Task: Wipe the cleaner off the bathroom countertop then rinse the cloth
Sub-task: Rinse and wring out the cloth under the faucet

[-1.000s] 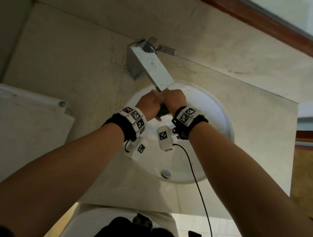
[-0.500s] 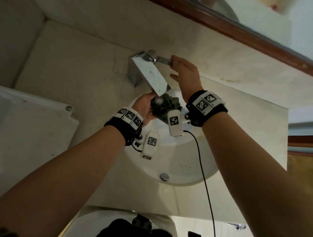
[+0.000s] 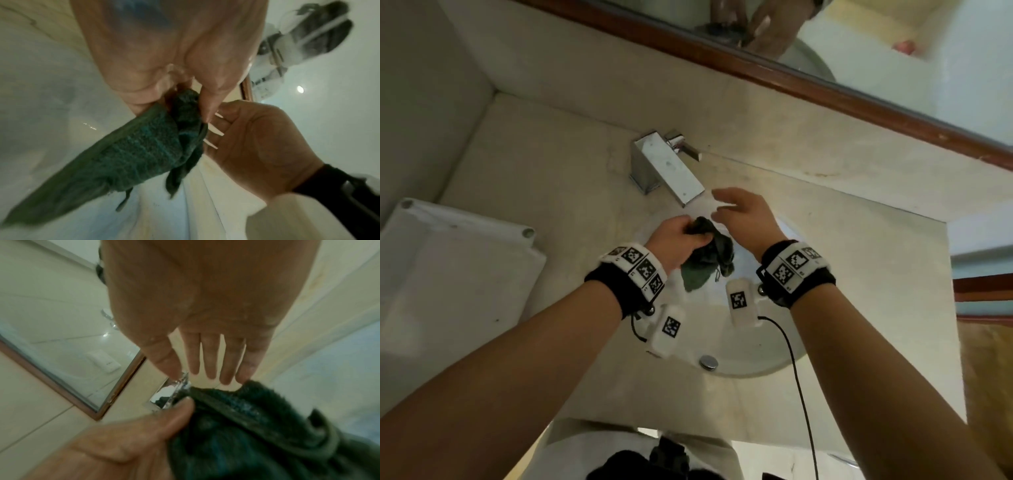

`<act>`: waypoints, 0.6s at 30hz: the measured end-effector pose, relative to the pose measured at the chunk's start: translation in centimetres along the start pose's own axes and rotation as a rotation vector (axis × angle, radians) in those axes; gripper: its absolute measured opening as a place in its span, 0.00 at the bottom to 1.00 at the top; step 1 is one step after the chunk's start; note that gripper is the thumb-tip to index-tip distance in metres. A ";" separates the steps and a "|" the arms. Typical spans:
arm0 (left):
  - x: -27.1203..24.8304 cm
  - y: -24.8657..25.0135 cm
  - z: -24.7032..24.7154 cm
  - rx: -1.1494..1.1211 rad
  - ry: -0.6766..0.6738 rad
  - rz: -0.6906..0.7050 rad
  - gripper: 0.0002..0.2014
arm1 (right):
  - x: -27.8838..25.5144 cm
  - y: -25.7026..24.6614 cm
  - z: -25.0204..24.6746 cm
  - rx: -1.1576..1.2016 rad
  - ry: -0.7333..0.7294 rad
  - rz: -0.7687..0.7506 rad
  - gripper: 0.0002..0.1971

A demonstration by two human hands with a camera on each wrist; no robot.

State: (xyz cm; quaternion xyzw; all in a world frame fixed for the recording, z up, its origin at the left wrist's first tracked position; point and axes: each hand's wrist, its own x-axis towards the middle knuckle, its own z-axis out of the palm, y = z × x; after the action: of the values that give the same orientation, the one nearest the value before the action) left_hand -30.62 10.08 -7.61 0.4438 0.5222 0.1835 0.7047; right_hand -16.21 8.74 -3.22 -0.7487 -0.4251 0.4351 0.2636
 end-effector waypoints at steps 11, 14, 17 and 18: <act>-7.7 7.7 5.2 0.656 0.111 0.408 0.13 | -8.9 1.2 -9.1 -0.380 -0.056 -0.281 0.08; -10.3 10.7 6.1 0.848 0.161 0.459 0.14 | -10.4 -0.5 -11.7 -0.535 -0.004 -0.326 0.08; -12.6 13.2 6.5 0.941 0.215 0.492 0.11 | -11.6 -2.0 -14.0 -0.651 0.043 -0.345 0.07; -13.3 14.0 6.6 0.972 0.233 0.503 0.09 | -12.0 -2.4 -14.7 -0.680 0.058 -0.349 0.07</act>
State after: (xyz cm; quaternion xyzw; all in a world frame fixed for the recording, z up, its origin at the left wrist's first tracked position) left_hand -26.96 5.10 11.84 0.8054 0.4991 0.1317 0.2913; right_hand -7.43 -0.82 10.83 -0.7218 -0.6586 0.1961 0.0822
